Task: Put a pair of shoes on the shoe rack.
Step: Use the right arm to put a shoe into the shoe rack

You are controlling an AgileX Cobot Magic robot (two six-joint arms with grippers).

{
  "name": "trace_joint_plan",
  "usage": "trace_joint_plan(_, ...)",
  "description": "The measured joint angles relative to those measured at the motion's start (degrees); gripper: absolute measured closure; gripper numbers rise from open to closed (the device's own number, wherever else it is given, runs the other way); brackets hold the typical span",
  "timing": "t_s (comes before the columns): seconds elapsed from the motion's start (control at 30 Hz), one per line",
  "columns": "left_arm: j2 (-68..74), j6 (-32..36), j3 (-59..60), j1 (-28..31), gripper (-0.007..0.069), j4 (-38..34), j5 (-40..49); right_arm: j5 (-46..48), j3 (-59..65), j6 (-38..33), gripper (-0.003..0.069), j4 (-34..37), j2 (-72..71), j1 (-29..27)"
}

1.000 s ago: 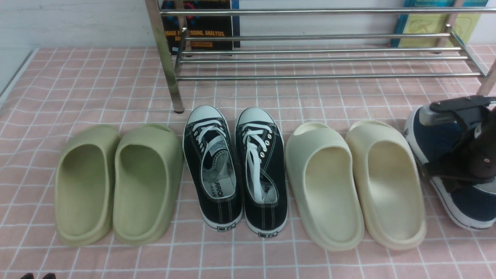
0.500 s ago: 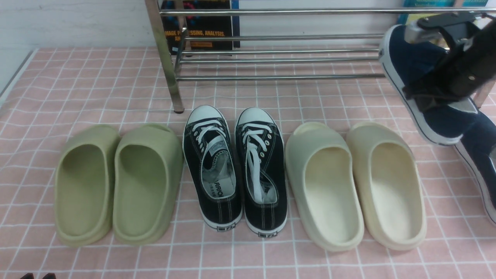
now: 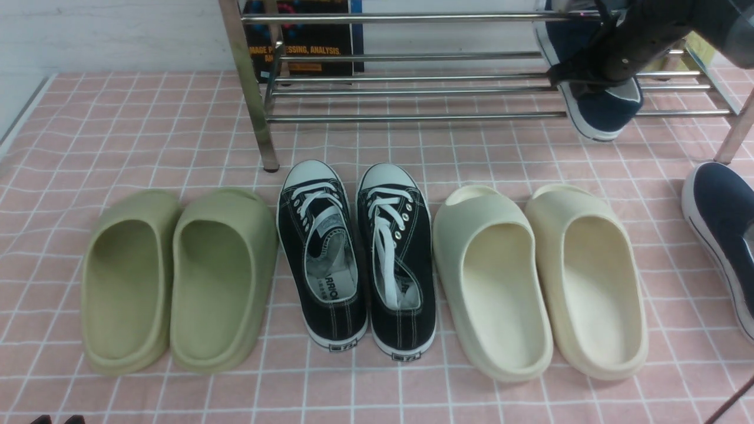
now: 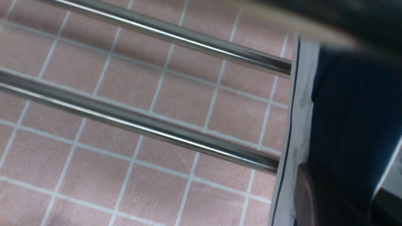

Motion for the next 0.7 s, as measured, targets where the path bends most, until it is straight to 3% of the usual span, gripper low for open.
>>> trace_joint_plan(0.33, 0.0, 0.0, 0.0, 0.0, 0.0385, 0.0, 0.0, 0.53, -2.13, 0.22, 0.0615, 0.55, 1.95, 0.19)
trace_joint_plan(0.47, 0.0, 0.0, 0.0, 0.0, 0.0384, 0.0, 0.0, 0.66, -2.35, 0.22, 0.0525, 0.55, 1.95, 0.19)
trace_joint_plan(0.6, 0.0, 0.0, 0.0, 0.0, 0.0385, 0.0, 0.0, 2.89, -2.41, -0.01, 0.0335, 1.96, 1.22, 0.19)
trace_joint_plan(0.7, 0.0, 0.0, 0.0, 0.0, 0.0385, 0.0, 0.0, 4.73, -2.34, -0.01, 0.0246, 2.82, -0.81, 0.19)
